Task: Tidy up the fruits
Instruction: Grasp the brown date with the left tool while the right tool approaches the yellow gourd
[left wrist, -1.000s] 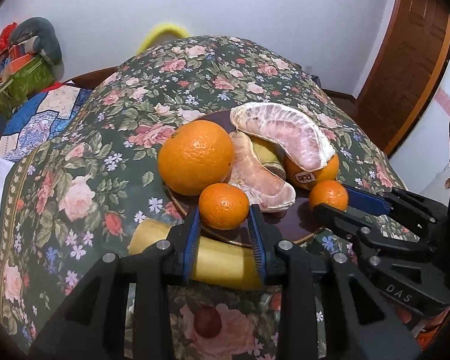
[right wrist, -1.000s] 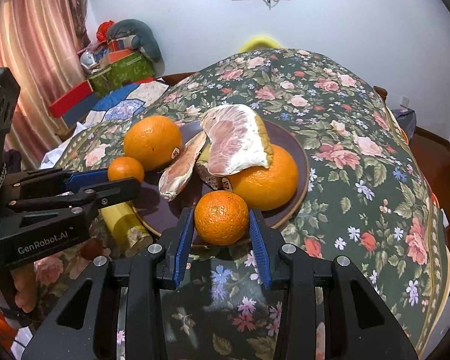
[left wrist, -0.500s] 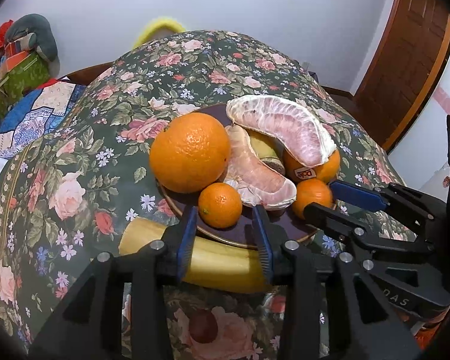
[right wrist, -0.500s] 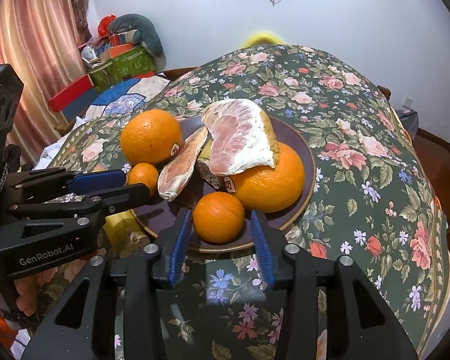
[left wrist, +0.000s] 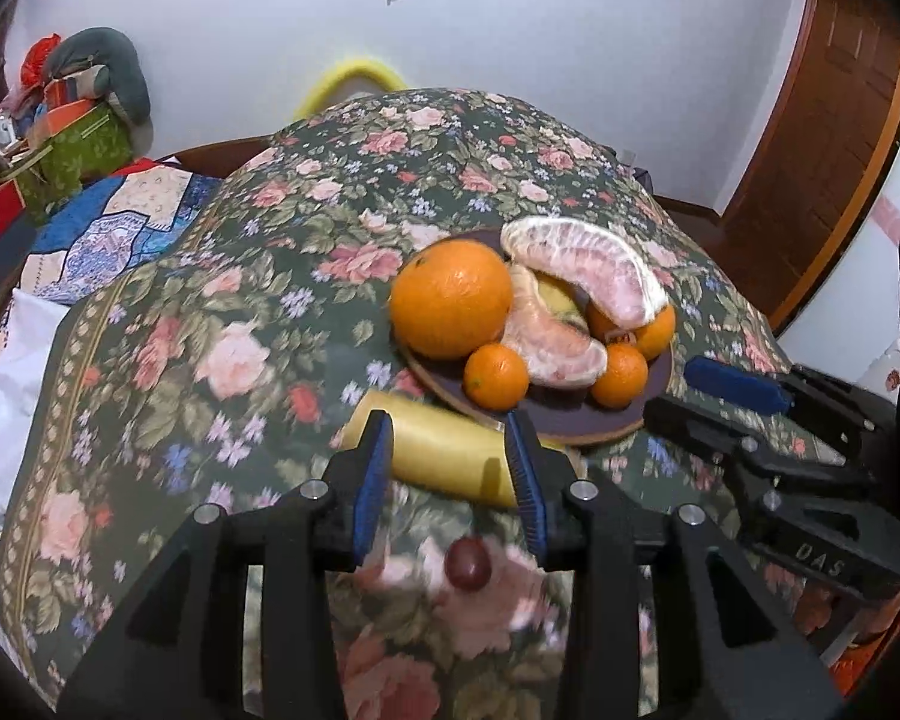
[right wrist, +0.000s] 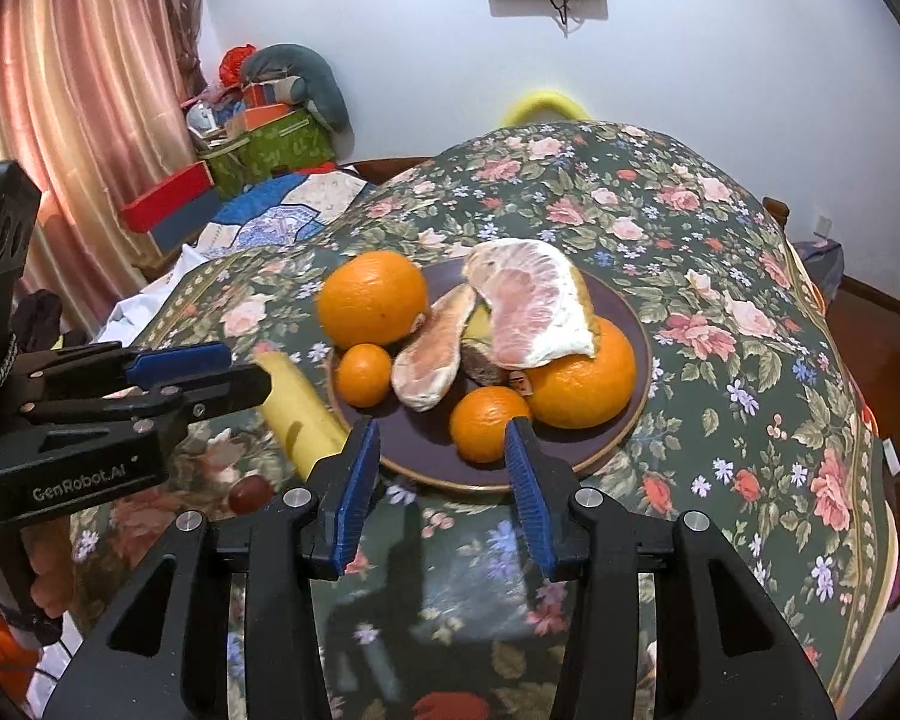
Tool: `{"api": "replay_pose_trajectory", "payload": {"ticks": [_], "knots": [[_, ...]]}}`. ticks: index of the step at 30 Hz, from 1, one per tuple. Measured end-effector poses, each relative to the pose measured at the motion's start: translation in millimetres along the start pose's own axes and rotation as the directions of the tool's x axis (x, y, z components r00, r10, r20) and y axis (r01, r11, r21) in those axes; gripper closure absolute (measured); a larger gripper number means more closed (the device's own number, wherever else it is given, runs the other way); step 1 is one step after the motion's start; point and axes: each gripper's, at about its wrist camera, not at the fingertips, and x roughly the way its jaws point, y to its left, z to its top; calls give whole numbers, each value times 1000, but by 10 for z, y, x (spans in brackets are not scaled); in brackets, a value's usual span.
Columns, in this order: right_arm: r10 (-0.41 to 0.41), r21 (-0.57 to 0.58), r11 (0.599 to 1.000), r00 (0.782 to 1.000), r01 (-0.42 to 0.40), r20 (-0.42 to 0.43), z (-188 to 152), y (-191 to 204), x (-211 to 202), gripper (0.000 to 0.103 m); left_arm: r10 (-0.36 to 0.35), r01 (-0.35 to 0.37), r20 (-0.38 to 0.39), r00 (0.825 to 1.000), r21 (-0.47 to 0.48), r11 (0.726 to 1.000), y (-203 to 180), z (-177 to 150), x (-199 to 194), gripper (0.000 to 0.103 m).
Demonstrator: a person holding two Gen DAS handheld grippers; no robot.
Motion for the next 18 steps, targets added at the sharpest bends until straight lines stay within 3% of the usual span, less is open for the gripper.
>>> {"api": "replay_pose_trajectory", "payload": {"ticks": [14,18], "knots": [[12,-5,1000,1000,-12,-24,-100,167,-48,63,-40,38,-116,993,-19,999,-43,-492,190,65],[20,7,1000,999,-20,-39,-137,168,20,63,-38,39,-108,993,8,999,-76,-516,212,77]]}}
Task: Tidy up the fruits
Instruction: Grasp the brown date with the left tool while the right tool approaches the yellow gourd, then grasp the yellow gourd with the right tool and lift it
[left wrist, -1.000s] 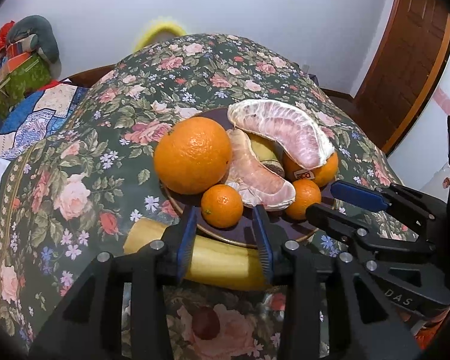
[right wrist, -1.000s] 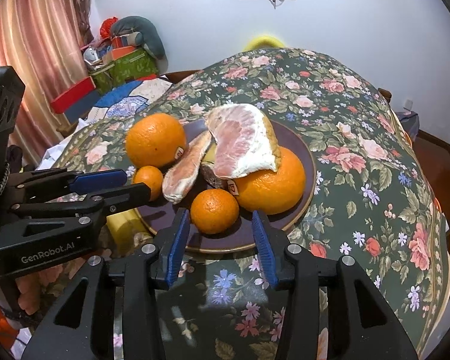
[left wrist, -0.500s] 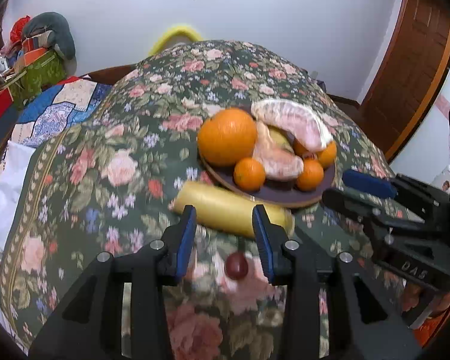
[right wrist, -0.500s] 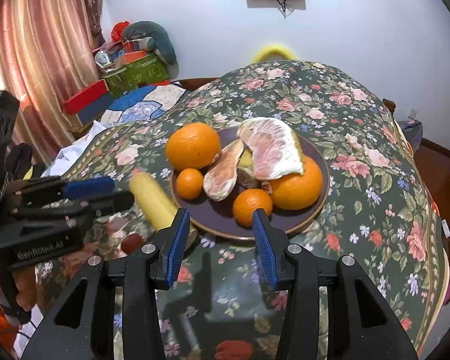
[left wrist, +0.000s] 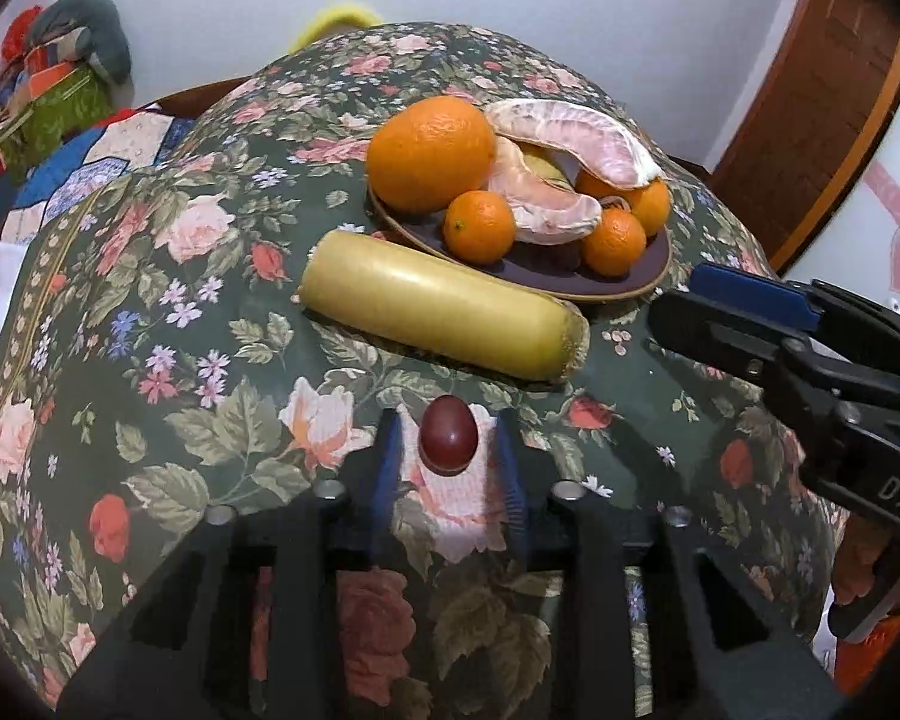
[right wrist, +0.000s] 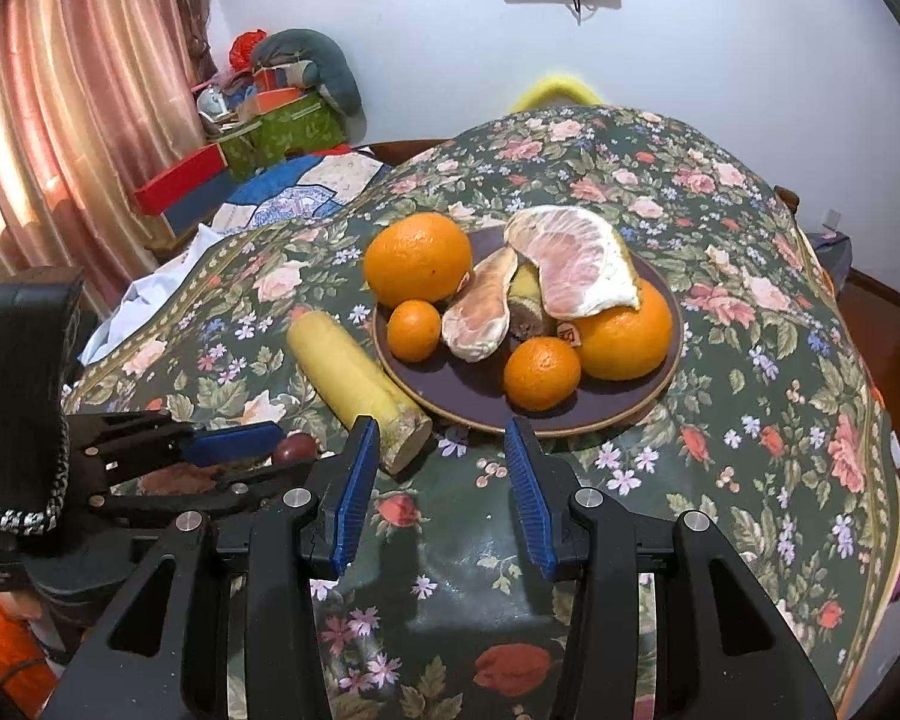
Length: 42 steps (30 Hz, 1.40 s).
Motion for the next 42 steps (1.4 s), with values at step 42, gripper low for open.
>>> {"api": "replay_pose_trajectory", "payload": {"ticks": [42], "knots": [[111,-94,987,977,-130,-182,113,370,688,64,39,-26,96,995,-134,991,618,67,-280,85]]}}
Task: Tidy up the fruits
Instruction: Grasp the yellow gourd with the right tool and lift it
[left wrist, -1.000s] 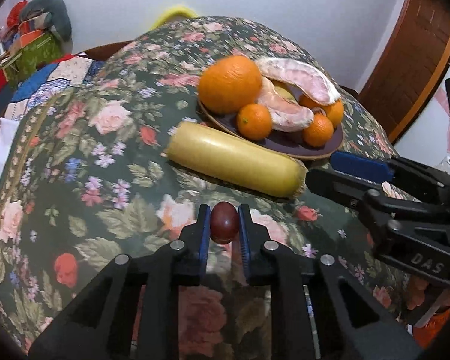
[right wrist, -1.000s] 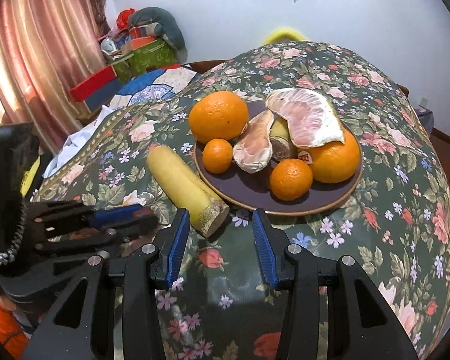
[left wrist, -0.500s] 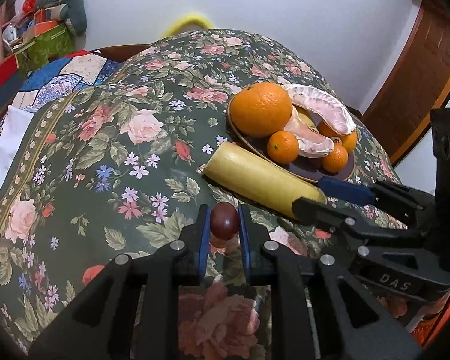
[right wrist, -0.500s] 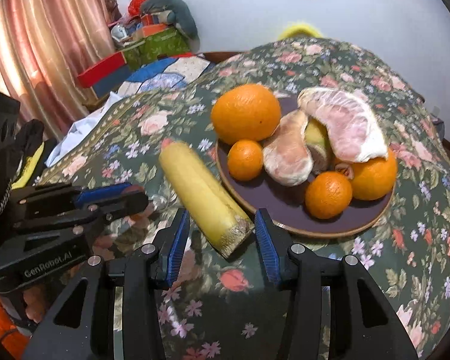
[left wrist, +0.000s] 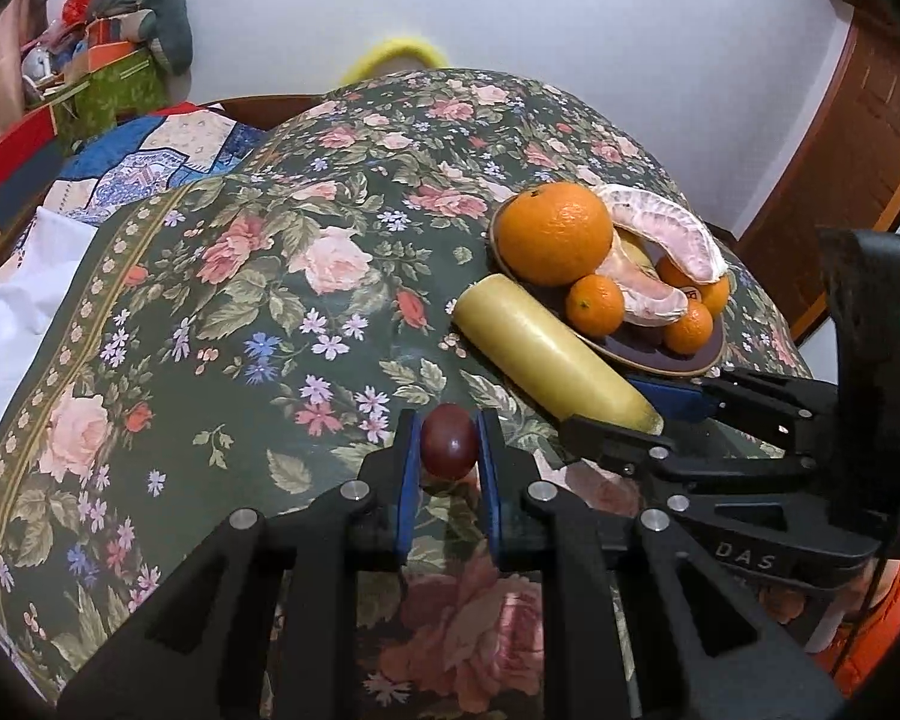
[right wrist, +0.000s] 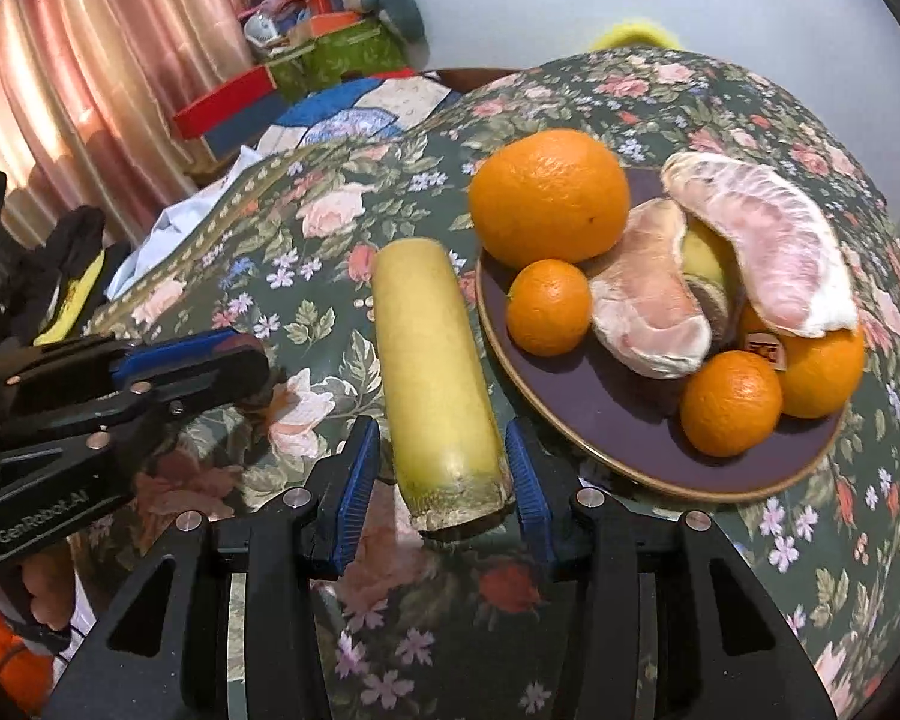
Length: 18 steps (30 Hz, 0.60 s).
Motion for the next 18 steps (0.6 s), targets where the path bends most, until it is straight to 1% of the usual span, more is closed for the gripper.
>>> {"api": "replay_pose_trajectory", "payload": {"ticks": [1,6,8,12,15,18], "knots": [[0,-1,1000,1000,0,-2,-16,-1,-4,68,0,0,-1,1000,-1,1000,2,-5,-1,85],[-5,7,1000,1000,5,6,-192,-35,-155,68,-5,5,-4,1000,12,1000,-61,-23,-32,85],[-5,14,1000,1000,5,0,-313,-56,-264,68,-11,11,3,1000,21,1000,-104,-27,-73,85],[-23,8,1000,1000,23,-14,-448,-68,-425,68,-24,23,9,1000,35,999,-197,-33,-123,85],[-23,4,1000,1000,23,-9,-423,-74,-432,67,-33,32,12,999,43,999,-269,-26,-127,85],[-20,-4,1000,1000,20,10,-325,-65,-375,67,-38,38,10,999,51,998,-307,-19,-106,85]]}}
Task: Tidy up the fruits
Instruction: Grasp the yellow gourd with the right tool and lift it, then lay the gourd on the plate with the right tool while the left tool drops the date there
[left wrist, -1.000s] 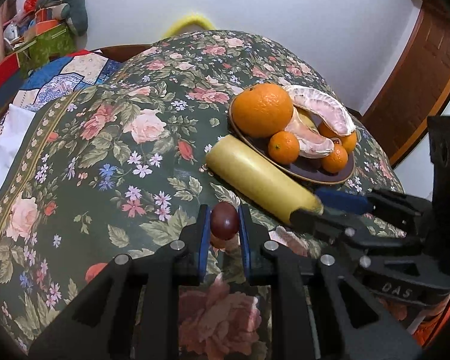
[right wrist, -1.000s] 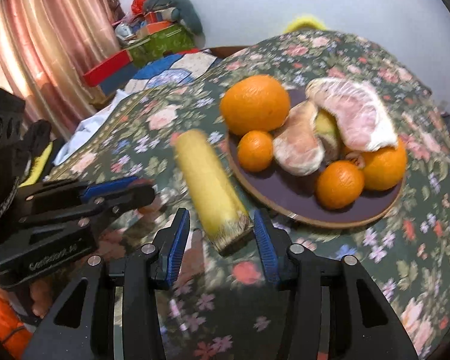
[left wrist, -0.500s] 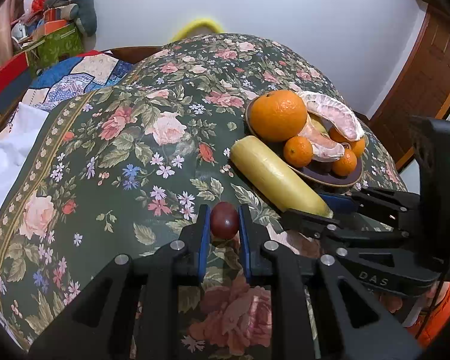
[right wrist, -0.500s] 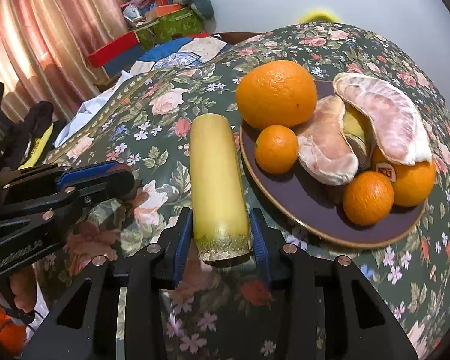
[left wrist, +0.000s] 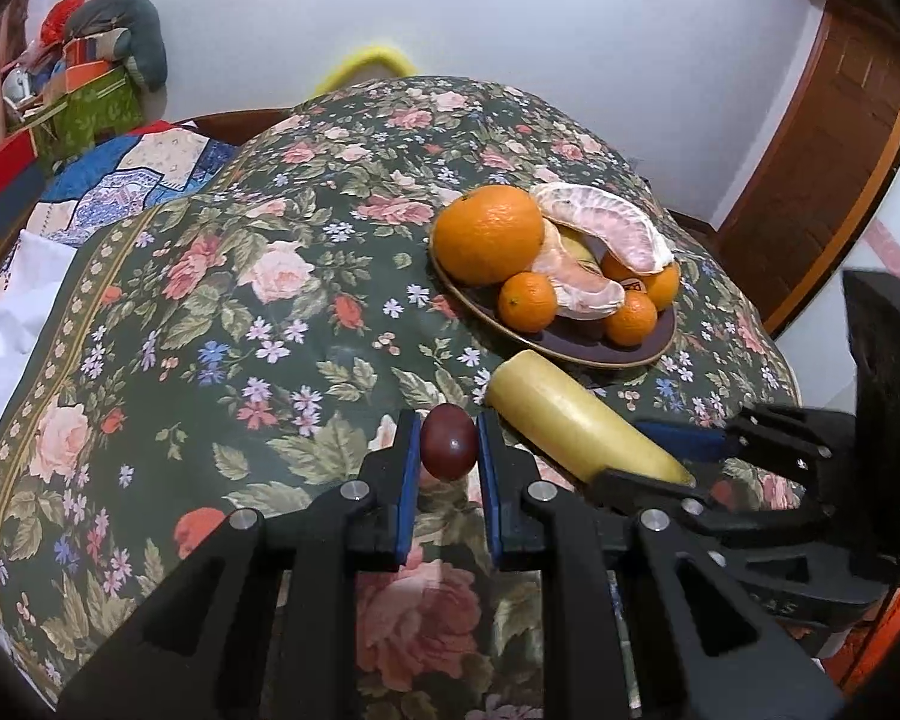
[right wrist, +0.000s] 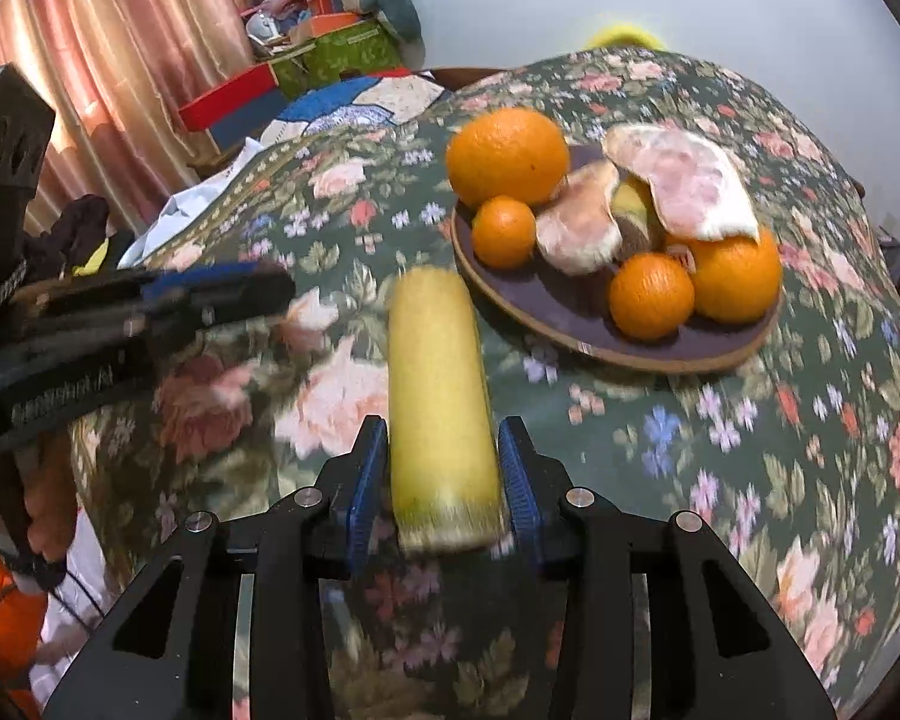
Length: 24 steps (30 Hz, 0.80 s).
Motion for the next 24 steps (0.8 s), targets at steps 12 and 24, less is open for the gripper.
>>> {"api": "replay_pose_trajectory", "payload": {"ticks": [12,24], "knots": [[-2,15,1000,1000,2,5,132,-6,197,68,21,-21,-20,1000,-7,1000,66,6,86,85],[-70,68,996,987,60,144,93,-142,-404,69,-9,8,35,999,19,1000,-150,179,-61,85]]}}
